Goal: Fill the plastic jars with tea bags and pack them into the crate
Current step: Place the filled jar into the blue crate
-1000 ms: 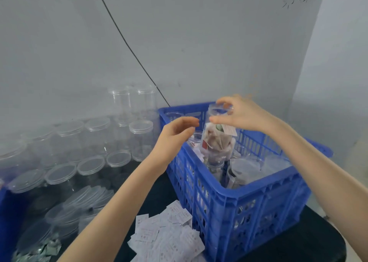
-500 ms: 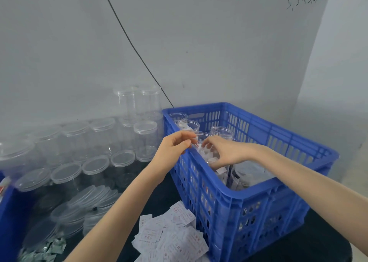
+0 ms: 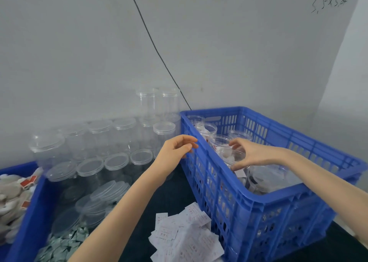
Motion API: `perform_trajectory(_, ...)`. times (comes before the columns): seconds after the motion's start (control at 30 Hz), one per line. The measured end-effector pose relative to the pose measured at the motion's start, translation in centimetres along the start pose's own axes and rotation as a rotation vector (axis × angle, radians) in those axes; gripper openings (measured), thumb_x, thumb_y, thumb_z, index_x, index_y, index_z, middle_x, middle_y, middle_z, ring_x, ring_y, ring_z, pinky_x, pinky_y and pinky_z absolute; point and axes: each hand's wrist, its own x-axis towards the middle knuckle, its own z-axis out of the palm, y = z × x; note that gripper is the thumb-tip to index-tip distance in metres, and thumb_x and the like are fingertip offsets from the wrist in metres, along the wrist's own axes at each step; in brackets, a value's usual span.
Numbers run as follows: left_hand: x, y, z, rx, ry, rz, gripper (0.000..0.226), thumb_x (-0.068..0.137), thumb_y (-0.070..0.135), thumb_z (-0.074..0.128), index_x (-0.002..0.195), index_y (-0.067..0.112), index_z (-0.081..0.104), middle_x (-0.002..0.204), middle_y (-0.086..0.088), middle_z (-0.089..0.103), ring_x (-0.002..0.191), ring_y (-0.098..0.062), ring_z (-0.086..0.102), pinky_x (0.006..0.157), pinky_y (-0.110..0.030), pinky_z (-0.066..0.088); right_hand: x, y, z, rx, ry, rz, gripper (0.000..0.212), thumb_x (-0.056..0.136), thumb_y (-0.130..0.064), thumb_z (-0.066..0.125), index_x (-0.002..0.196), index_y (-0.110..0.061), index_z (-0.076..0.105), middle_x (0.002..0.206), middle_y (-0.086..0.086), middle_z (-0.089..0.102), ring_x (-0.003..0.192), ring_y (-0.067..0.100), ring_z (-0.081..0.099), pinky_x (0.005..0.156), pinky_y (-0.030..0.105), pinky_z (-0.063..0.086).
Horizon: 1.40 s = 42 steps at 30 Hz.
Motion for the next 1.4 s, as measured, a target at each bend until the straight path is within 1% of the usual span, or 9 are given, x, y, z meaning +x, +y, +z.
perform_trajectory(0.17, -0.6, -0.4, -1.1, 0.010, 0.012, -0.020, 0.028, 0.097, 0.009, 0.049, 0.093, 0.031, 0.066, 0.085, 0.019, 0.072, 0.079, 0.006, 0.063, 0.074, -0.014, 0.045, -0.6, -0.3, -0.5, 0.021, -0.002, 0.039, 0.112, 0.058, -0.069, 0.069, 0.149, -0.022, 0.023, 0.146, -0.004, 0.036, 0.127, 0.012, 0.043, 0.103, 0.029, 0.043)
perform_trajectory(0.27, -0.9, -0.8, -1.9, 0.026, 0.012, -0.043, 0.029, 0.096, 0.008, 0.049, 0.093, 0.031, 0.066, 0.084, 0.018, 0.072, 0.080, 0.005, 0.063, 0.078, -0.018, 0.048, -1.6, -0.7, -1.3, 0.059, -0.019, 0.055, 0.106, 0.062, -0.070, 0.060, 0.149, -0.022, 0.023, 0.145, -0.005, 0.038, 0.125, 0.010, 0.043, 0.089, 0.021, 0.046)
perform_trajectory(0.33, -1.2, -1.1, -2.5, 0.033, 0.012, -0.061, 0.028, 0.096, 0.009, 0.049, 0.092, 0.031, 0.066, 0.082, 0.019, 0.072, 0.080, 0.003, 0.063, 0.078, -0.017, 0.049, -2.1, -1.2, -2.1, 0.031, 0.033, 0.068, 0.101, 0.068, -0.070, 0.054, 0.150, -0.019, 0.025, 0.146, -0.003, 0.041, 0.129, 0.014, 0.044, 0.098, 0.028, 0.044)
perform_trajectory(0.53, -2.5, -1.6, -4.5, 0.036, 0.042, -0.102, 0.025, 0.095, 0.005, 0.049, 0.092, 0.025, 0.066, 0.084, 0.013, 0.070, 0.079, -0.003, 0.061, 0.065, -0.007, 0.045, -1.2, -5.9, -3.9, -0.149, 0.392, -0.056, 0.058, 0.091, -0.045, 0.062, 0.139, -0.013, 0.047, 0.135, 0.006, 0.056, 0.110, 0.018, 0.055, 0.093, 0.029, 0.039)
perform_trajectory(0.73, -4.0, -2.0, -6.8, 0.062, 0.070, -0.132, 0.022, 0.096, 0.003, 0.048, 0.096, 0.019, 0.063, 0.088, 0.005, 0.068, 0.073, 0.000, 0.057, 0.062, -0.005, 0.043, 2.3, -12.8, -2.1, -0.215, 0.393, -0.196, 0.054, 0.092, -0.043, 0.064, 0.135, -0.015, 0.051, 0.130, 0.004, 0.057, 0.110, 0.018, 0.054, 0.093, 0.033, 0.042)
perform_trajectory(0.93, -5.3, -2.7, -9.0, 0.077, 0.109, -0.155, 0.021, 0.096, 0.002, 0.048, 0.099, 0.017, 0.063, 0.086, 0.007, 0.068, 0.074, -0.003, 0.057, 0.063, -0.007, 0.043, 9.1, -19.2, 1.9, -0.022, 0.343, -0.110, 0.065, 0.089, -0.033, 0.070, 0.136, 0.003, 0.044, 0.124, 0.018, 0.059, 0.112, 0.029, 0.058, 0.088, 0.033, 0.045)
perform_trajectory(1.1, -6.5, -4.3, -10.6, 0.067, 0.149, -0.195, 0.023, 0.095, 0.006, 0.051, 0.093, 0.024, 0.066, 0.084, 0.011, 0.071, 0.074, 0.002, 0.060, 0.065, -0.010, 0.044, 14.9, -20.5, 6.5, 0.248, 0.458, 0.091, 0.108, 0.085, -0.036, 0.073, 0.150, 0.009, 0.000, 0.155, 0.024, 0.023, 0.142, 0.036, 0.031, 0.112, 0.040, 0.035)
perform_trajectory(1.23, -7.3, -5.9, -11.4, 0.089, 0.184, -0.231, 0.022, 0.094, 0.007, 0.052, 0.095, 0.024, 0.067, 0.085, 0.010, 0.072, 0.073, 0.002, 0.061, 0.070, -0.014, 0.046, 17.4, -18.9, 9.8, 0.141, 0.646, 0.180, 0.108, 0.083, -0.050, 0.072, 0.152, 0.002, 0.007, 0.158, 0.021, 0.018, 0.146, 0.035, 0.022, 0.117, 0.049, 0.026)
perform_trajectory(1.4, -7.7, -7.4, -12.3, 0.093, 0.221, -0.251, 0.025, 0.094, 0.007, 0.051, 0.091, 0.027, 0.066, 0.080, 0.013, 0.072, 0.072, 0.006, 0.062, 0.066, -0.010, 0.046, 19.4, -15.7, 11.9, 0.277, 0.591, 0.106, 0.106, 0.084, -0.039, 0.076, 0.155, -0.006, 0.005, 0.158, 0.020, 0.018, 0.144, 0.037, 0.026, 0.112, 0.045, 0.032)
